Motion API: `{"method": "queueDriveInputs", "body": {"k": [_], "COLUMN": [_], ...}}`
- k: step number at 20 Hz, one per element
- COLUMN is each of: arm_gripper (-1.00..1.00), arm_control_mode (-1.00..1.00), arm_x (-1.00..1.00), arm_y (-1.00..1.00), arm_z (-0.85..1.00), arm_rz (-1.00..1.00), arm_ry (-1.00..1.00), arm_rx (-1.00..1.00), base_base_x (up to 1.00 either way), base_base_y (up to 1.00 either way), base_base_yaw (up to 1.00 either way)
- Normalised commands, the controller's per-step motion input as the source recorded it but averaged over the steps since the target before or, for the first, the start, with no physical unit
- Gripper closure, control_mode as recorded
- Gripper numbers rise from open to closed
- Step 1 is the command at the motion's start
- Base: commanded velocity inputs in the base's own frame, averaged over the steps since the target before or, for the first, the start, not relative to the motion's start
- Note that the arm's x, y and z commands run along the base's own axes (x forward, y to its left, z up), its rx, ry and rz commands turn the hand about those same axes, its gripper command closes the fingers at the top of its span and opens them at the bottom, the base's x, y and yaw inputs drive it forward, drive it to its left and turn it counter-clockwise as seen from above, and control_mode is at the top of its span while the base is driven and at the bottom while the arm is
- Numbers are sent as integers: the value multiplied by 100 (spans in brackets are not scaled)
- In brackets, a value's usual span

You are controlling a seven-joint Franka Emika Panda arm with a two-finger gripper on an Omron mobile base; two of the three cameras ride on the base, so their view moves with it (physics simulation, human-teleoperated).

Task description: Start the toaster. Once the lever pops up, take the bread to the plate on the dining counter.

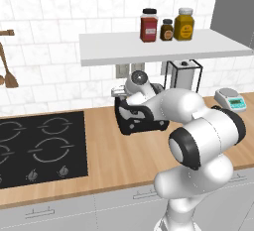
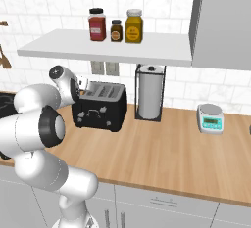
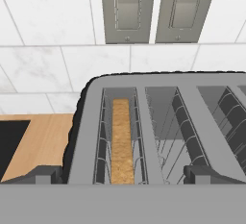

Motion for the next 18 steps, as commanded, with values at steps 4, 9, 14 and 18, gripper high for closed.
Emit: {"method": "queueDriveInputs", "body": {"k": [4,9,14,18], "arm_gripper": [-100,-100,-100,-100], "arm_control_mode": [-100,-100,-100,-100], "arm_x": [0,0,0,0], "arm_y": [0,0,0,0], "arm_z": [0,0,0,0], "arm_rz": [0,0,0,0], "arm_ry": [0,0,0,0], "arm_rx": [0,0,0,0], "base_base_x": [0,0,0,0], "base_base_y": [0,0,0,0], "base_base_yaw": [0,0,0,0]}}
